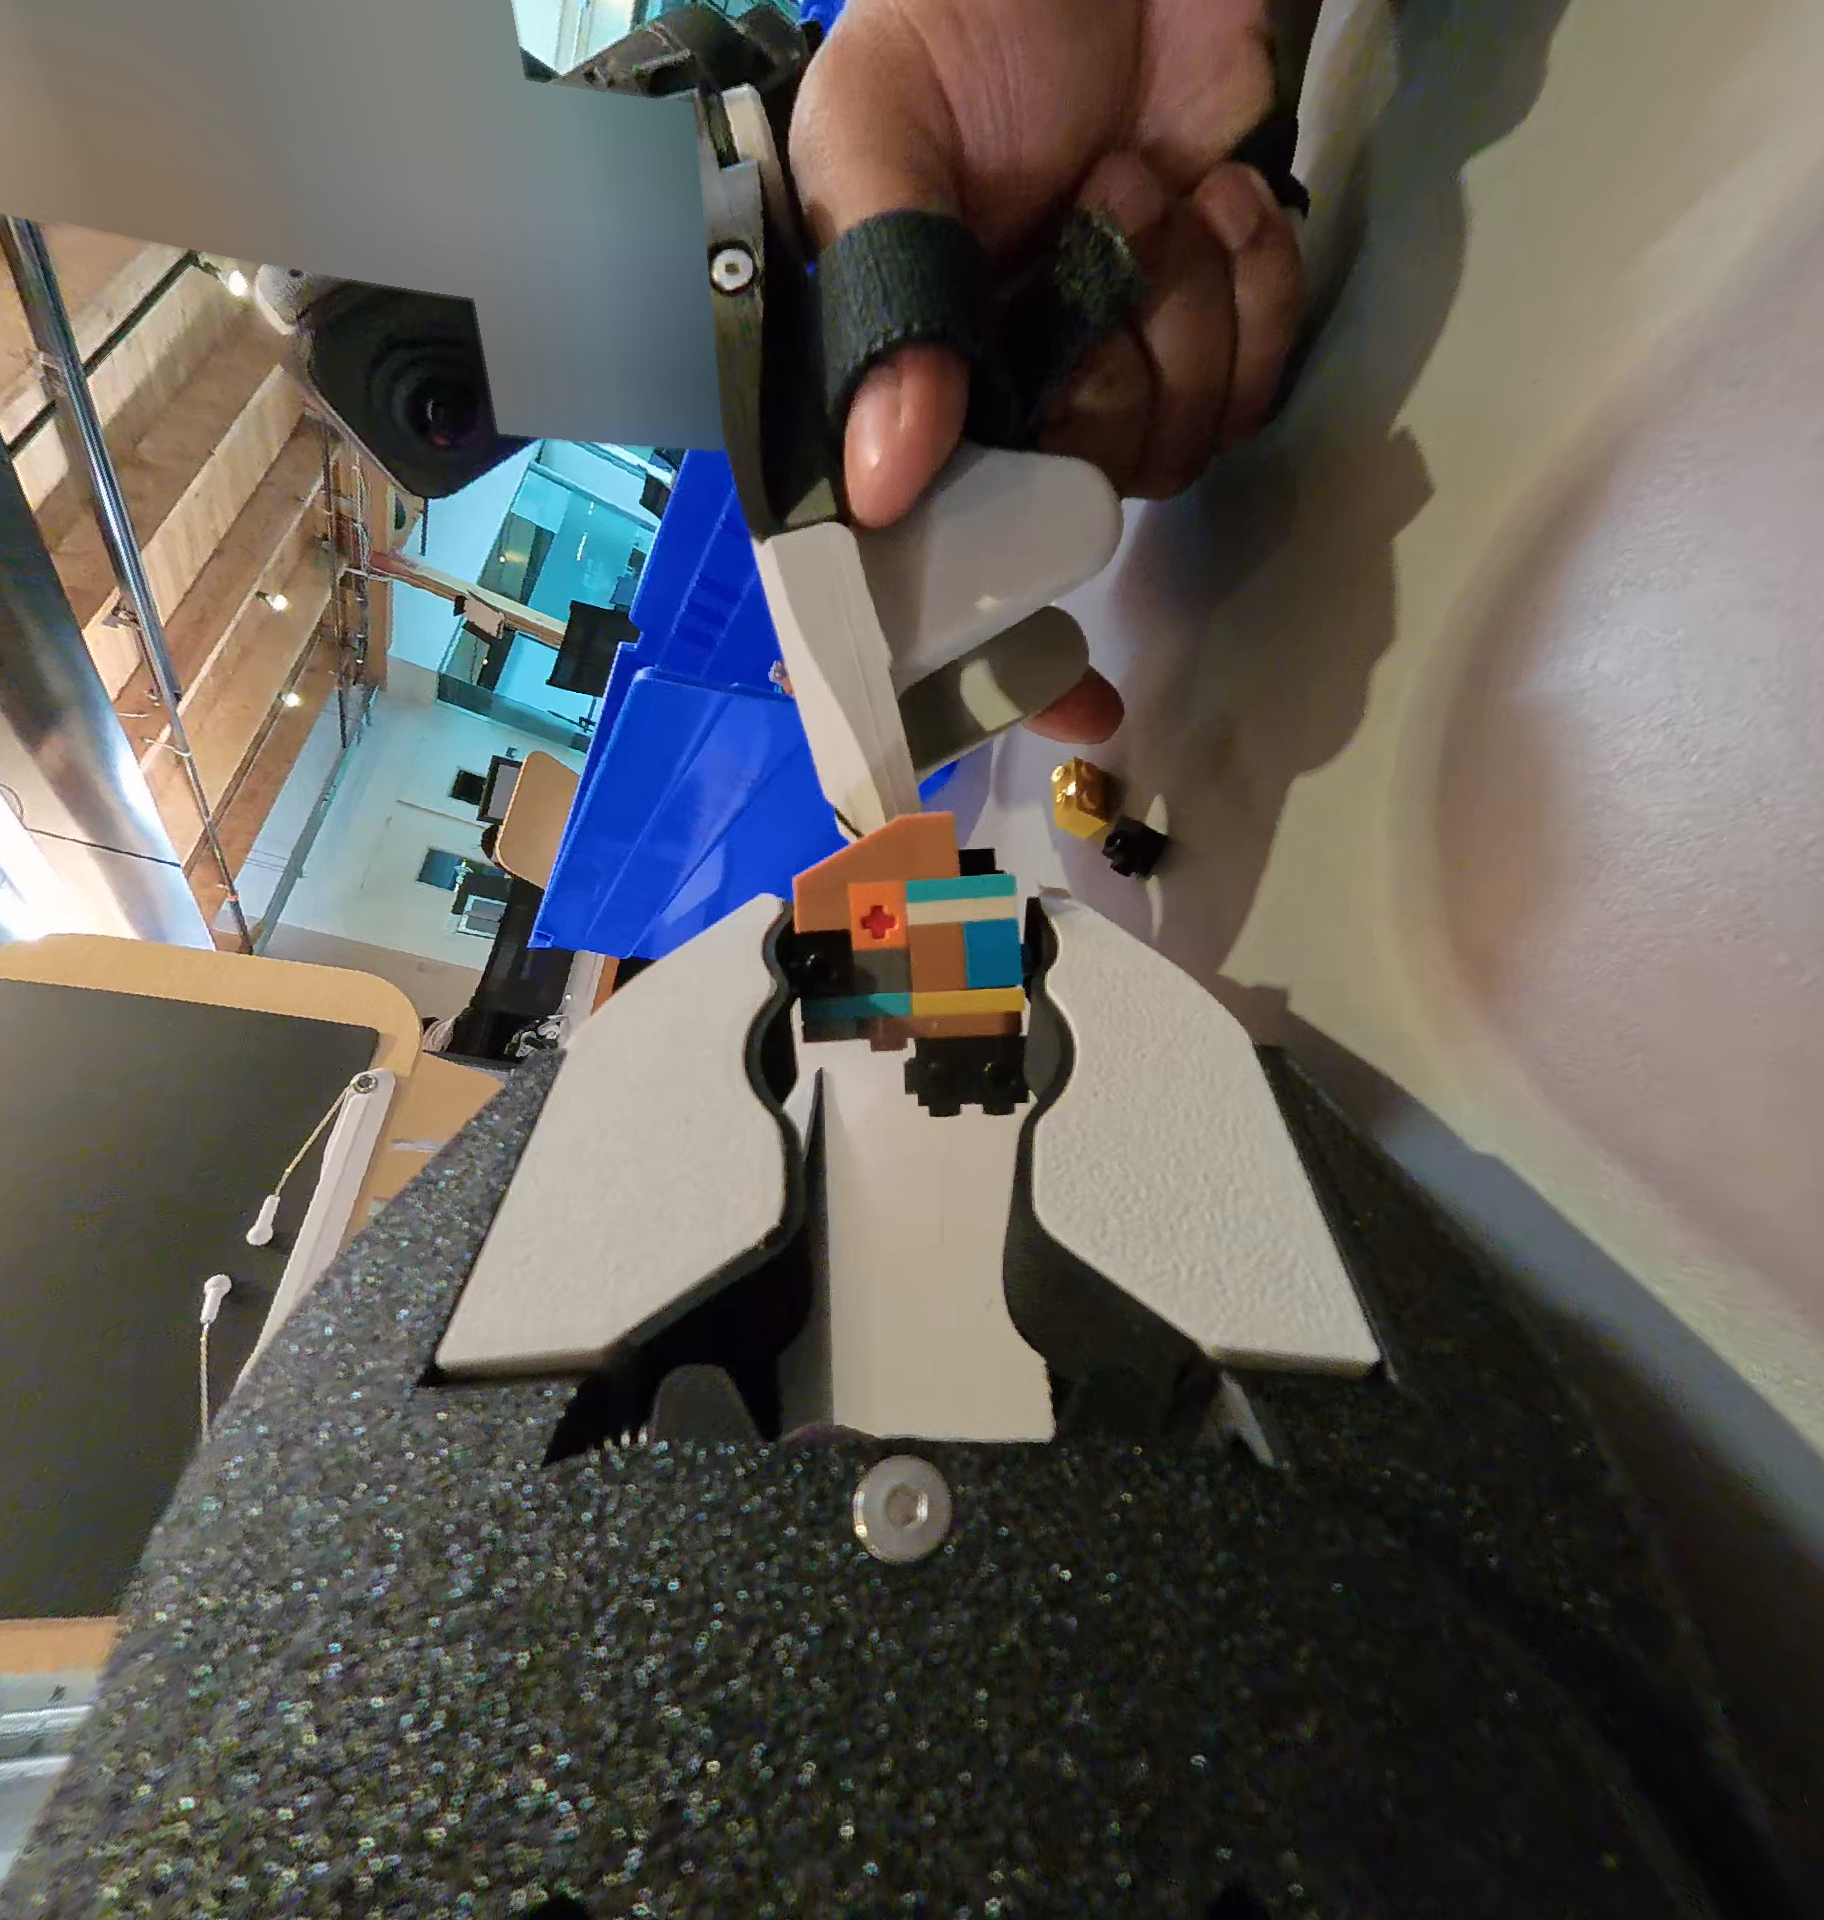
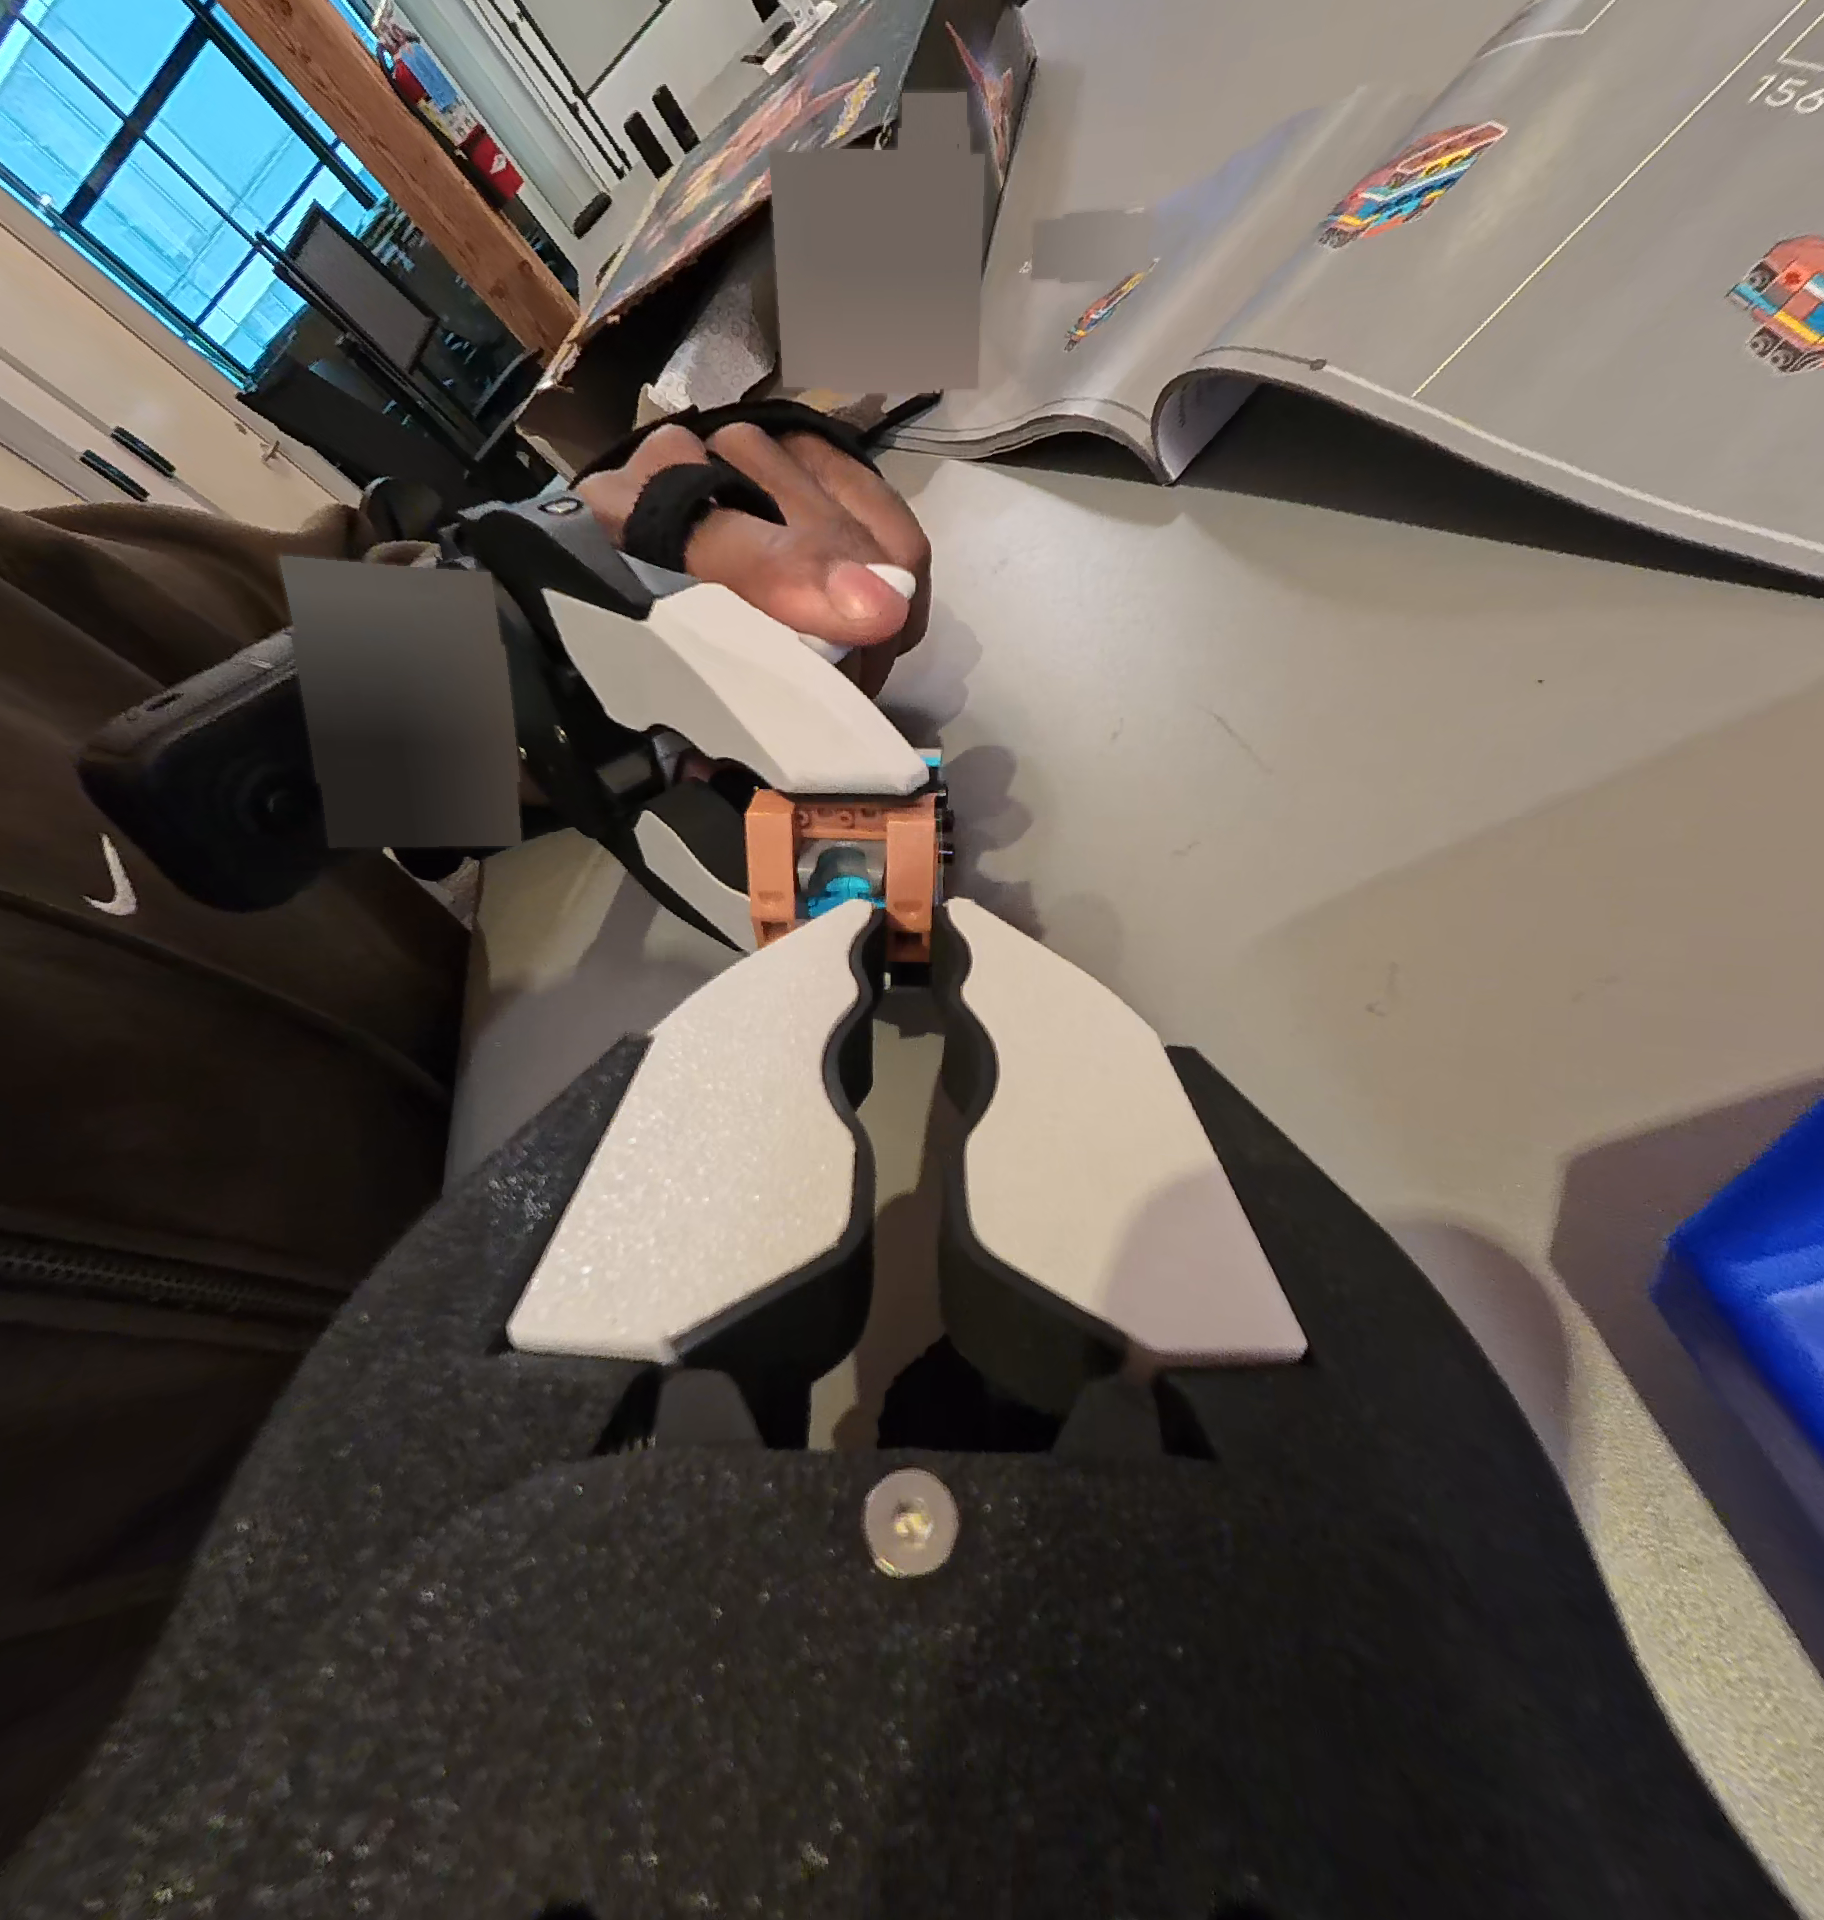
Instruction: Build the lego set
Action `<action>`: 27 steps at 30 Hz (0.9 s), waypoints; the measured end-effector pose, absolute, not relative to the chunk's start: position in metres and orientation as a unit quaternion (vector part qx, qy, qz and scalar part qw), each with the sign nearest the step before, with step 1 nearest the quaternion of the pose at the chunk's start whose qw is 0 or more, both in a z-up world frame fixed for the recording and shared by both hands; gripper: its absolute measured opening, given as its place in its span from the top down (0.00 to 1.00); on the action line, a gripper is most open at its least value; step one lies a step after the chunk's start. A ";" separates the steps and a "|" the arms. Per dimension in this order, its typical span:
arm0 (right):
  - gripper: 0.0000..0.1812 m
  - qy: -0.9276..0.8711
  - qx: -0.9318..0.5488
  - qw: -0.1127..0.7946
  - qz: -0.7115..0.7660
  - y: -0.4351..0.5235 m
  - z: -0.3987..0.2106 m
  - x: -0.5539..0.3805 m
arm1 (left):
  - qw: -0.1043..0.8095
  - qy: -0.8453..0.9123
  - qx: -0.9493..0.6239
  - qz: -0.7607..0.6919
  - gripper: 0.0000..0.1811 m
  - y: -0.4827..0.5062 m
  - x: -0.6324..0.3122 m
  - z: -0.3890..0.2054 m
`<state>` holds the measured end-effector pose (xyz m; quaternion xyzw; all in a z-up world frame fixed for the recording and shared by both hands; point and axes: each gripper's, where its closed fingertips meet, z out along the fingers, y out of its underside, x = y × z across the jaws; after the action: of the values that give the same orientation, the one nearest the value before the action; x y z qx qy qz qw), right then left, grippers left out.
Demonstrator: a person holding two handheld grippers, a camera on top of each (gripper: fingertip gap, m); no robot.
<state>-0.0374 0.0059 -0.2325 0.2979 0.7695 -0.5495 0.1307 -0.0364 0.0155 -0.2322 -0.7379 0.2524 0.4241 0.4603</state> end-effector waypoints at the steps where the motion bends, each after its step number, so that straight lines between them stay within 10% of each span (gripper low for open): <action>1: 0.96 0.770 0.297 0.131 -0.549 0.006 -0.232 -0.037 | 0.461 0.252 -0.739 0.421 0.77 0.015 -0.036 -0.232; 27: 0.96 0.809 0.318 0.064 -0.490 0.021 -0.252 -0.051 | 0.503 0.179 -0.769 0.352 0.77 0.004 -0.049 -0.230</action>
<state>-0.0508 0.0213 -0.2521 0.3181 0.8088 -0.4904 0.0642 -0.0495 0.0042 -0.2302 -0.7685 0.1794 0.3521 0.5032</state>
